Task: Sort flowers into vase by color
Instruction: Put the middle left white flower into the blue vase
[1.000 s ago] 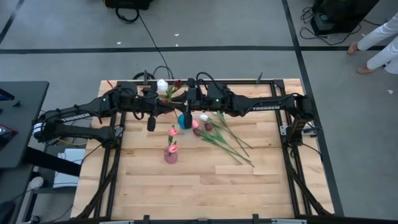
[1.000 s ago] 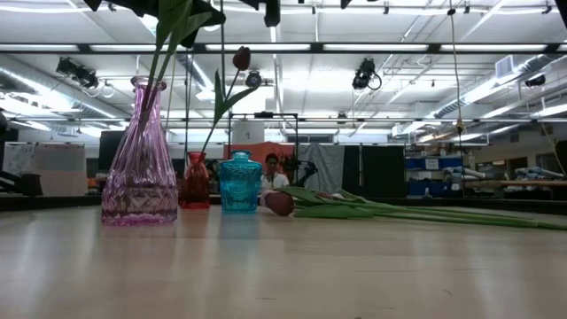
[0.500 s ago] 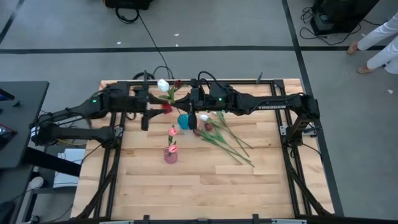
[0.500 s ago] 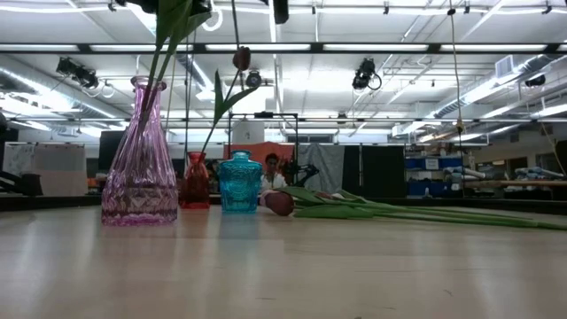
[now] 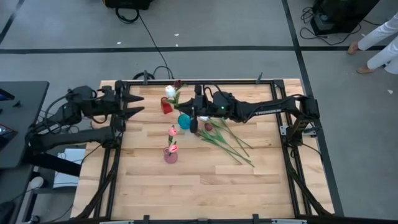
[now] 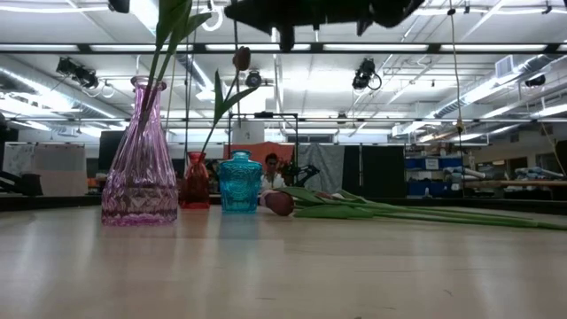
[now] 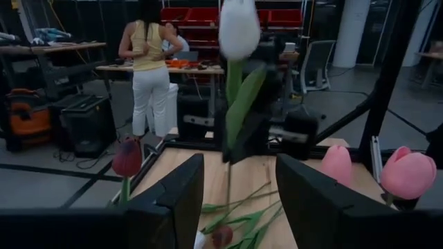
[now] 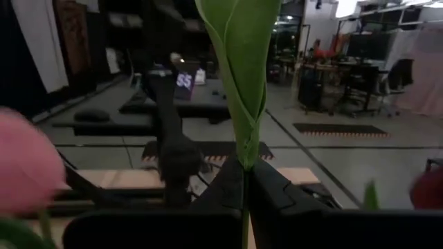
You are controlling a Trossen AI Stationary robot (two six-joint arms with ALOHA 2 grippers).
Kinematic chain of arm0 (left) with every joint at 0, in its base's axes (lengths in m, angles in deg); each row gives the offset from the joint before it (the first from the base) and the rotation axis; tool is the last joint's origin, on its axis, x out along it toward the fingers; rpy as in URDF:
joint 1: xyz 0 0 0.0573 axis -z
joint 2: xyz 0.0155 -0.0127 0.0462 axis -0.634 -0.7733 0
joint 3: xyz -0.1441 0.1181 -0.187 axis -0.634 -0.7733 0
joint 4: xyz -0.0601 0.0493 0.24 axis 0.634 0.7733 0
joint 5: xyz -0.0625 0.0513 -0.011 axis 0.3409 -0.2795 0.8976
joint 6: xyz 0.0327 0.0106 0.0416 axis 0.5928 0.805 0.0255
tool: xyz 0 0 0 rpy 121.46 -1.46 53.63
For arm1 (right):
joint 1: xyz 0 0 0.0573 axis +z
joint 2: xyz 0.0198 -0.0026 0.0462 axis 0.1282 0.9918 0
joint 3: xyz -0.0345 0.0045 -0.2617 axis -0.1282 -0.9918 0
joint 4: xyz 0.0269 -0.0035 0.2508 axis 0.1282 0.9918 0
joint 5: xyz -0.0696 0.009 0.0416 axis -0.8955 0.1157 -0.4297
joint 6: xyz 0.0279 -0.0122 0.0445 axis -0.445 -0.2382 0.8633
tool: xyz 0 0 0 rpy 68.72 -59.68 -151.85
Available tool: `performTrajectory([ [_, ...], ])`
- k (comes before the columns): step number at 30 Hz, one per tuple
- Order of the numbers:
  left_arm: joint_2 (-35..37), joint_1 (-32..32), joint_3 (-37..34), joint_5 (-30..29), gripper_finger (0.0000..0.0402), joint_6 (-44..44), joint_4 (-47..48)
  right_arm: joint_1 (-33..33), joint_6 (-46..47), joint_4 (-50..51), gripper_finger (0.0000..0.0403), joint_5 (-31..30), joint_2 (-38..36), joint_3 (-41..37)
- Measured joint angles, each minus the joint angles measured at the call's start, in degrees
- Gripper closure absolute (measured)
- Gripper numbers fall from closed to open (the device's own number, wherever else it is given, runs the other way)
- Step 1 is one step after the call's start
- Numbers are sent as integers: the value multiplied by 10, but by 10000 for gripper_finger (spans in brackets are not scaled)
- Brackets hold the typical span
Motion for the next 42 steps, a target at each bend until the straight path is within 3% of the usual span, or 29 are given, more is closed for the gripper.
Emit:
performTrajectory([
  [9,-1,0,0,-12,216,4,-4,-21,10,-126,390,10,2,-75],
  [23,-20,0,0,-19,216,15,-36,-25,-2,-174,391,15,49,-85],
  [29,-20,0,0,-19,216,16,-36,-25,-1,-134,383,2,51,-85],
  [36,-20,0,0,-19,216,16,-20,-35,27,-62,301,-10,49,-84],
  [42,-20,0,0,-19,216,16,-4,-43,29,192,247,-10,22,-22],
])
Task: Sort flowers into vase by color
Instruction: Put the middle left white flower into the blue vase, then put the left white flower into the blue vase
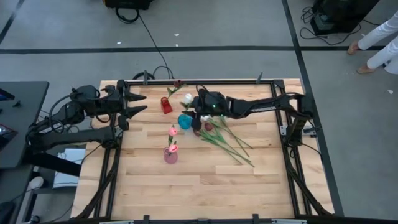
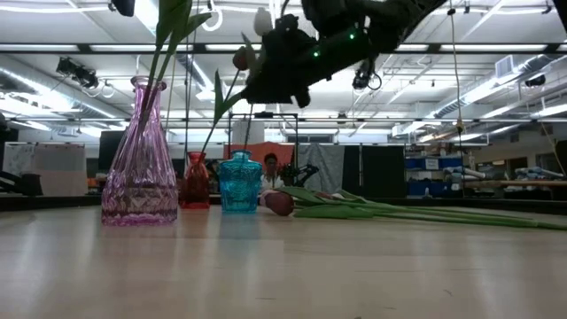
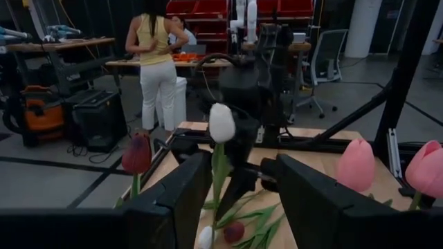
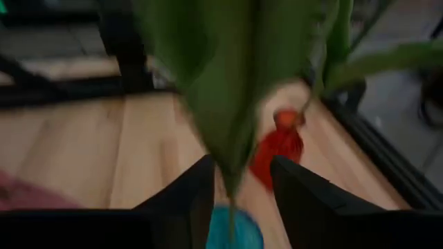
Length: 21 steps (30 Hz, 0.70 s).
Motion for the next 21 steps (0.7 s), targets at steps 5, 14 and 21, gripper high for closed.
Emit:
performTrajectory([
  [5,0,0,0,-2,216,8,-1,4,-5,174,225,0,-16,48],
  [14,7,0,0,-2,216,9,-1,4,21,321,214,-4,-44,47],
  [21,22,0,0,-2,216,-1,6,-4,61,421,214,-14,-62,3],
])
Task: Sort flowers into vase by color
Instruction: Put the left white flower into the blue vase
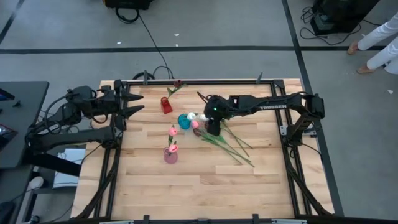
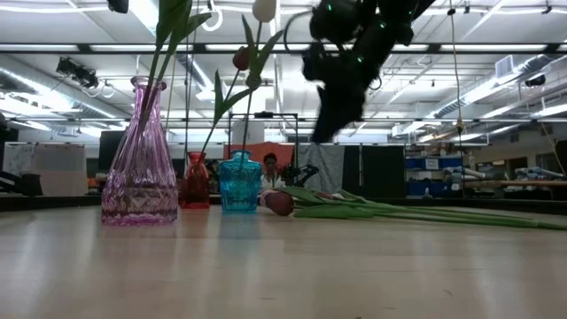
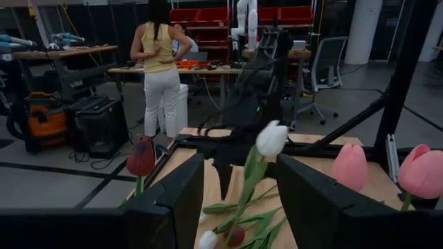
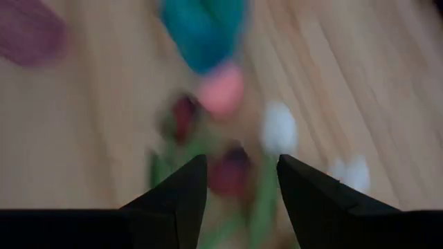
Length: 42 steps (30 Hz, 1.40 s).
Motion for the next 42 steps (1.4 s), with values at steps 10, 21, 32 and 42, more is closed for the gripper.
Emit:
performTrajectory([
  [10,-2,0,0,-1,216,-2,26,-2,78,73,237,-30,3,-71],
  [21,-2,0,0,-6,216,1,25,25,36,-6,253,-29,3,-152],
  [32,-2,0,0,-6,216,5,23,25,-8,-66,298,-62,3,-190],
  [42,-2,0,0,-7,216,13,24,25,27,-60,389,-35,5,-190],
])
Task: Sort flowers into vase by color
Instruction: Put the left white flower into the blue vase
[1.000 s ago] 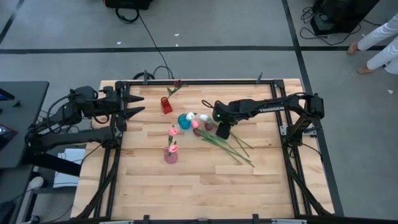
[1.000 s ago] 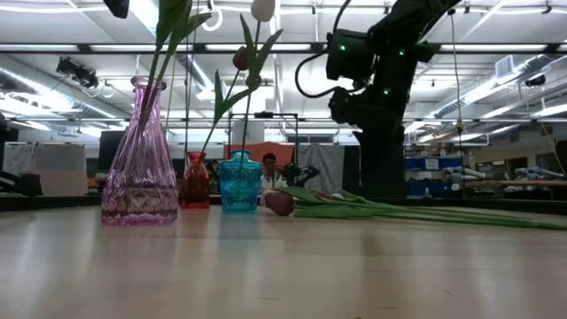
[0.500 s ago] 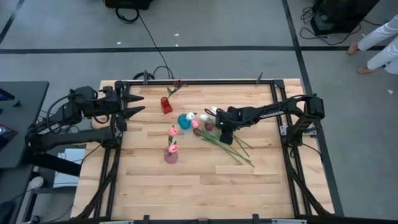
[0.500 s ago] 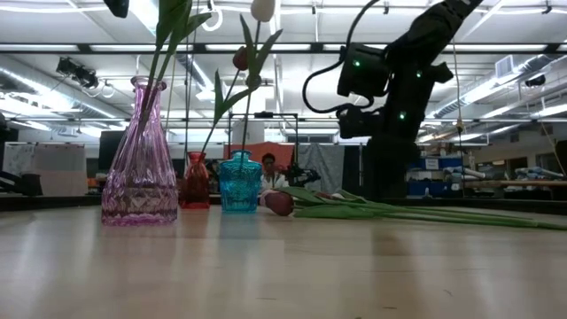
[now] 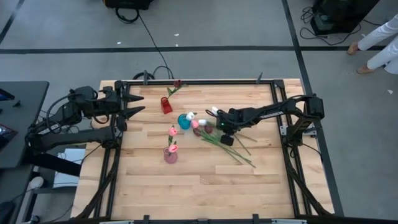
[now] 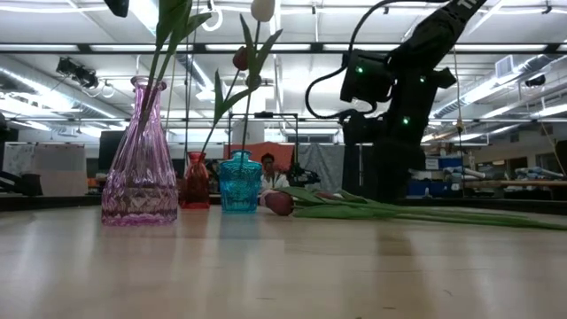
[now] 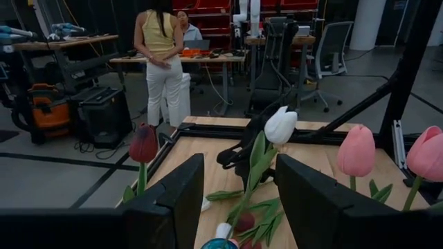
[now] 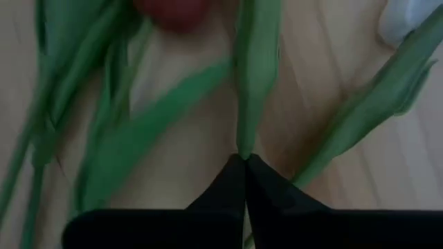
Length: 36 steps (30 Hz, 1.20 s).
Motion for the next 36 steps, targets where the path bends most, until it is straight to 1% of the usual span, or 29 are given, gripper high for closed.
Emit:
performTrajectory([
  [3,0,0,0,0,216,0,0,-3,-3,17,392,0,-11,23],
  [6,0,0,0,0,216,0,0,-5,-17,37,397,-1,-39,50],
  [10,0,0,0,0,216,1,0,-5,-39,56,397,-44,-103,86],
  [12,0,0,0,0,216,4,0,-5,-62,22,398,-56,-140,93],
  [14,0,0,0,0,216,4,0,-8,-84,-58,397,-40,-172,91],
  [16,0,0,0,0,216,4,0,-15,-90,-152,396,4,-194,83],
  [19,0,0,0,0,216,-6,0,-22,-90,-276,396,55,-198,70],
  [22,0,0,0,0,216,-24,0,-22,-105,-410,395,71,-177,48],
  [26,0,0,0,1,216,-26,7,-29,-114,-591,396,82,-119,20],
  [28,0,0,0,1,216,-26,10,-37,-115,-675,396,100,-78,17],
  [33,0,0,0,2,216,-26,25,-53,-102,-849,396,125,33,27],
  [36,0,0,0,2,216,-26,36,-62,-84,-927,396,136,78,45],
])
